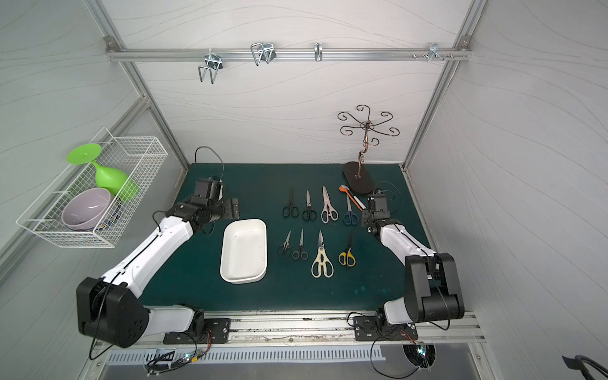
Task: Take the scissors out of the storage box
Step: Reset both arms
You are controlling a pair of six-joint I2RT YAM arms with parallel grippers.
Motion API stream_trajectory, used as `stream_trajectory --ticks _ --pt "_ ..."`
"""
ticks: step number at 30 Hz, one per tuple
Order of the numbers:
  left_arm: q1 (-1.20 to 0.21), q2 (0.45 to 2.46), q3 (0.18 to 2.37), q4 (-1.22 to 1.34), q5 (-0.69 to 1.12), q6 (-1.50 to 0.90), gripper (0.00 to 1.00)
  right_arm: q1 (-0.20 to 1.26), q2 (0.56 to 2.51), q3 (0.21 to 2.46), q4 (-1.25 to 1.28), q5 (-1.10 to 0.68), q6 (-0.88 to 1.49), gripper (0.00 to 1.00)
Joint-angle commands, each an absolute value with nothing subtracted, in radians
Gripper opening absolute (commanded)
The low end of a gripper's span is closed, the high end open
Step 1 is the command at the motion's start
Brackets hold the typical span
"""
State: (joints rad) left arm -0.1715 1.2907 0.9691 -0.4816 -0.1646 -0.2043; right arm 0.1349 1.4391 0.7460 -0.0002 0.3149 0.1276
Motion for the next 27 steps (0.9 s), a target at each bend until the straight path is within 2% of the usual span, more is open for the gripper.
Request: stream_trajectory --ticks 1,5,7,8,9,10,12,14,19,27 --pt "-0.072 1.243 0.851 -0.163 -0.099 -0.126 0.94 0.129 1.452 0.647 0.239 0.273 0.100 0.49" --pt "-0.012 1.256 0.704 0.026 -0.115 -0.053 0.94 0.131 1.437 0.492 0.563 0.249 0.064 0.51" --pt "-0.012 1.276 0.636 0.169 -0.142 -0.003 0.93 0.140 1.434 0.456 0.665 0.299 0.042 0.53" --pt "-0.012 1.289 0.607 0.240 -0.156 0.017 0.94 0.138 1.444 0.451 0.675 0.305 0.049 0.58" --pt "-0.012 1.307 0.586 0.294 -0.162 0.027 0.94 0.138 1.462 0.443 0.705 0.296 0.045 0.71" --pt "-0.013 1.331 0.568 0.356 -0.162 0.034 0.94 0.139 1.492 0.421 0.775 0.268 0.031 0.99" --pt "-0.011 1.377 0.548 0.453 -0.154 0.029 0.93 0.156 1.585 0.387 0.937 0.271 -0.006 0.99" --pt "-0.008 1.426 0.496 0.608 -0.148 -0.015 0.93 0.157 1.557 0.410 0.831 0.264 0.010 0.99" --pt "-0.007 1.546 0.432 0.822 -0.164 -0.020 0.99 0.132 1.573 0.429 0.818 0.210 0.011 0.99" --pt "-0.005 1.551 0.417 0.843 -0.157 -0.019 1.00 0.122 1.565 0.430 0.807 0.195 0.020 0.99"
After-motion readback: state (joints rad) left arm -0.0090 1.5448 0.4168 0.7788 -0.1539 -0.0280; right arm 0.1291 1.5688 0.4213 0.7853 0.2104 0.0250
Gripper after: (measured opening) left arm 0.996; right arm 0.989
